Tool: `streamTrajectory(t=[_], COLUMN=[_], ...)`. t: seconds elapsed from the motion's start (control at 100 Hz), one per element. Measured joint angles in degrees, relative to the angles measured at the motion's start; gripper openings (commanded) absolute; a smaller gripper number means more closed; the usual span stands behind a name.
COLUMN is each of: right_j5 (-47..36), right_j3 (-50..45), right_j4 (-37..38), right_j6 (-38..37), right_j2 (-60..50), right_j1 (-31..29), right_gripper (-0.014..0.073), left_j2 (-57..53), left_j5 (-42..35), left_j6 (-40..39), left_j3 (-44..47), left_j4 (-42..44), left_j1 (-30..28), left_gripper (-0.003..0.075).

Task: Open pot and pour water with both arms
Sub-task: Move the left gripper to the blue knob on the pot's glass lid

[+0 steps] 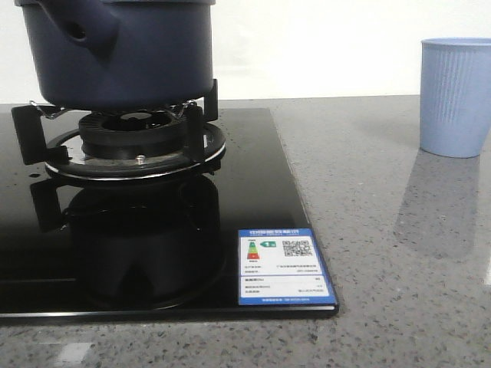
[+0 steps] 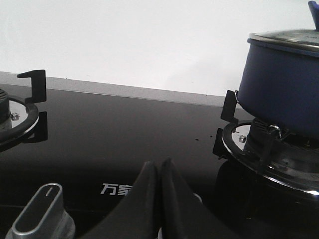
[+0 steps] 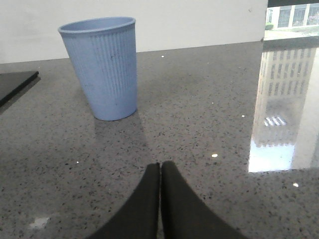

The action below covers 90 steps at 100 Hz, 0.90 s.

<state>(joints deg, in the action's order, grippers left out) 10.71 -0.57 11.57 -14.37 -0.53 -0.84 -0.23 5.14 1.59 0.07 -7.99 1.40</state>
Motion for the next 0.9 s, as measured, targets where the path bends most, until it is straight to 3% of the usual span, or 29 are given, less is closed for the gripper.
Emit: streamTrajectory(t=[0.9], right_j5=[-0.1], right_j3=[0.0], right_j4=[0.0], right_j6=[0.0], right_j2=[0.0], right_j1=[0.0], right_gripper=[-0.0057], left_j2=[0.0], left_j5=[0.0], left_j6=[0.0], left_j3=[0.0], left_j4=[-0.9], left_j1=[0.0], left_gripper=[-0.0019])
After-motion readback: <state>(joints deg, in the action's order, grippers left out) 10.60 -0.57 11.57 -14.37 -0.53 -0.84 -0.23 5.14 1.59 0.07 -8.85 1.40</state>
